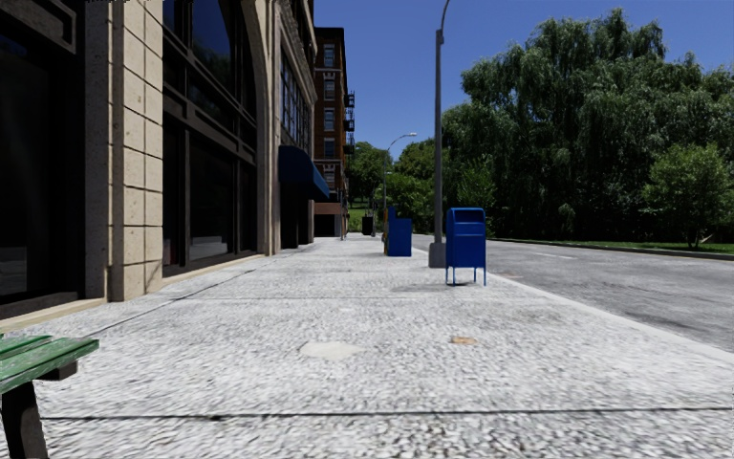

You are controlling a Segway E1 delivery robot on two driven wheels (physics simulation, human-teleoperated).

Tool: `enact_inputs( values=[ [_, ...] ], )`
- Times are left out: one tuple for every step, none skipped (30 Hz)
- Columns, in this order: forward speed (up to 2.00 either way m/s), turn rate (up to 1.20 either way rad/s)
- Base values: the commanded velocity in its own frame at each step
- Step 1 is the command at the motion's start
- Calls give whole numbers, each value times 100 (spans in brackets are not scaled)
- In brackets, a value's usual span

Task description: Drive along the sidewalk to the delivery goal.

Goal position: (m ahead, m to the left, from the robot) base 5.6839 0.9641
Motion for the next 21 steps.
enact_inputs(
  values=[
    [200, 0],
    [200, 0],
    [200, 0],
    [200, 0],
    [200, 0],
    [200, 0],
    [200, 0],
    [200, 0],
    [200, 0],
    [200, 0],
    [200, 0],
    [200, 0],
    [200, 0],
    [200, 0],
    [200, 0],
    [200, 0],
    [200, 0],
    [200, 0],
    [200, 0],
    [200, 0],
    [200, 0]
  ],
)
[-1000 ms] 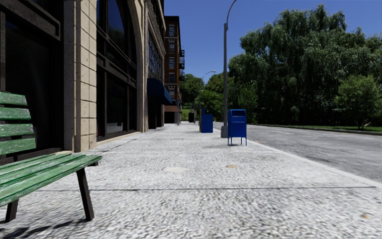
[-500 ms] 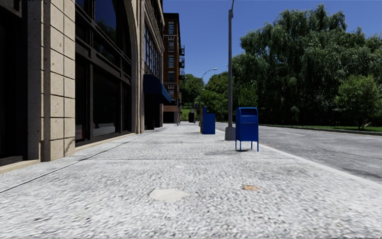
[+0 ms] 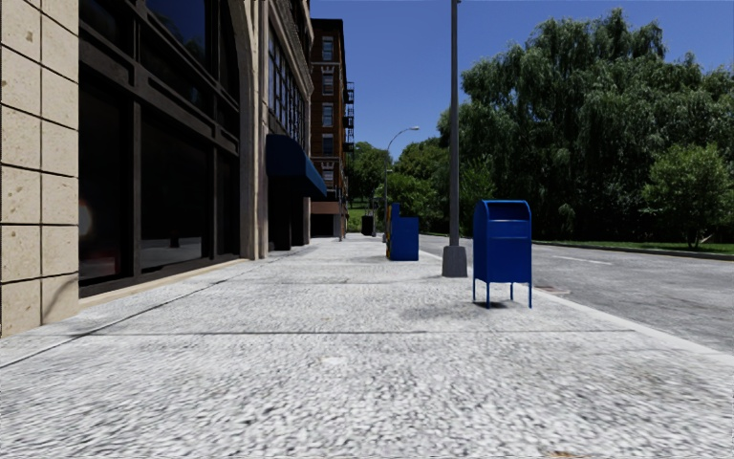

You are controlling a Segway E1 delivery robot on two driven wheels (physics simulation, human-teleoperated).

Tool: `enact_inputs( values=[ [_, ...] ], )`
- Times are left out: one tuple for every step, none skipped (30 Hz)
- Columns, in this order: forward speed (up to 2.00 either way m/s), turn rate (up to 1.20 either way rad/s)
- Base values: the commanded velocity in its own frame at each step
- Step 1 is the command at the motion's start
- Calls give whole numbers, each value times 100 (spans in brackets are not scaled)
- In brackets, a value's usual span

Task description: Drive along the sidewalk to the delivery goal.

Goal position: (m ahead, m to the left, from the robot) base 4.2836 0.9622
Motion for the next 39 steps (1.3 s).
enact_inputs(
  values=[
    [200, 0],
    [200, 0],
    [200, 0],
    [195, 5],
    [195, 5],
    [177, 13],
    [162, 18],
    [147, 24],
    [147, 24],
    [128, 35],
    [128, 35],
    [125, 37],
    [125, 37],
    [124, 37],
    [124, 37],
    [124, 37],
    [124, 37],
    [124, 37],
    [124, 37],
    [124, 37],
    [124, 37],
    [124, 37],
    [124, 37],
    [124, 37],
    [124, 37],
    [124, 32],
    [124, 32],
    [124, 25],
    [124, 19],
    [124, 6],
    [124, 0],
    [124, 0],
    [124, 0],
    [124, 0],
    [125, 0],
    [125, 0],
    [125, 0],
    [125, 0],
    [125, 0]
  ],
)
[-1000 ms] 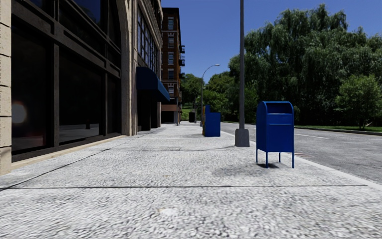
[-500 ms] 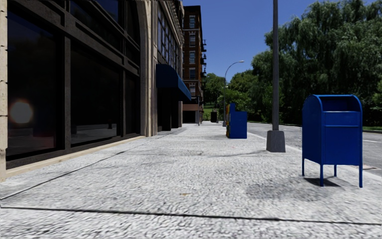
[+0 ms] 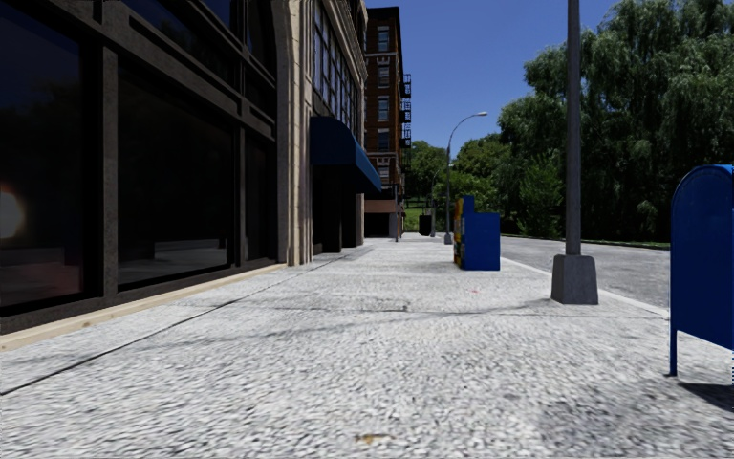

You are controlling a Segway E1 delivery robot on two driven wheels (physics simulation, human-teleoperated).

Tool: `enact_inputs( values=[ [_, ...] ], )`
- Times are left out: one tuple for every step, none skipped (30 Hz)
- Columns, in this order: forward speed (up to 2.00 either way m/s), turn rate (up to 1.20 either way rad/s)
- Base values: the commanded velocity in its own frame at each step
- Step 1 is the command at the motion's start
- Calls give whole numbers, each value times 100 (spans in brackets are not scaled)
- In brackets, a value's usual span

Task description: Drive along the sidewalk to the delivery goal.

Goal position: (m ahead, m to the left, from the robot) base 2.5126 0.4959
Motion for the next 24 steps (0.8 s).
enact_inputs(
  values=[
    [125, 0],
    [125, 0],
    [125, 0],
    [125, 0],
    [125, 11],
    [125, 23],
    [125, 23],
    [125, 26],
    [125, 26],
    [125, 27],
    [125, 27],
    [125, 27],
    [125, 27],
    [125, 27],
    [125, 27],
    [125, 27],
    [125, 27],
    [125, 27],
    [125, 27],
    [126, 27],
    [126, 27],
    [126, 27],
    [126, 27],
    [126, 27]
  ],
)
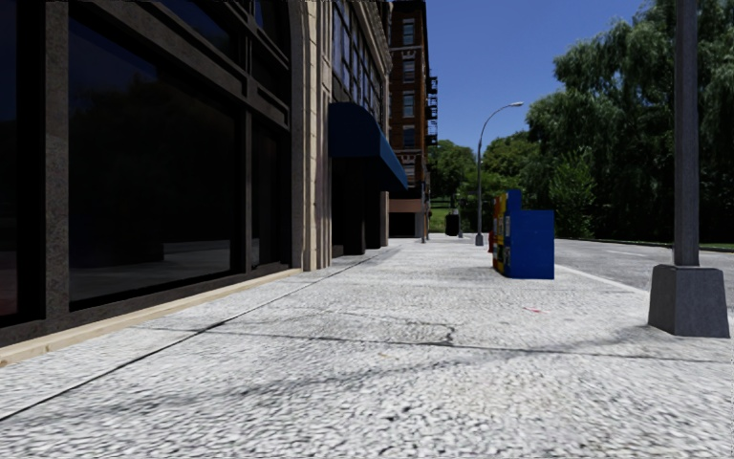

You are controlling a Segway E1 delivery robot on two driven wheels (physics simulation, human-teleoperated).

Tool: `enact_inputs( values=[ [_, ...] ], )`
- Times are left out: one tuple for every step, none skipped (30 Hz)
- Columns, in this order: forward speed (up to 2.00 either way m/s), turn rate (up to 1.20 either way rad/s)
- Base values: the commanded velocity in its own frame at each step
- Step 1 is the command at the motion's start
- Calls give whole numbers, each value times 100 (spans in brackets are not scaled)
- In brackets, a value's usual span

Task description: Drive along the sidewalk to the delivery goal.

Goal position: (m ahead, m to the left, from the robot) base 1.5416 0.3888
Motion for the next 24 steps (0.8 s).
enact_inputs(
  values=[
    [126, 27],
    [136, 27],
    [138, 27],
    [140, 27],
    [140, 27],
    [140, 27],
    [140, 27],
    [140, 27],
    [140, 27],
    [140, 27],
    [140, 27],
    [140, 27],
    [140, 27],
    [140, 27],
    [140, 27],
    [140, 23],
    [140, 14],
    [140, 4],
    [140, 4],
    [140, 0],
    [140, 0],
    [140, 0],
    [140, 0],
    [140, 0]
  ],
)
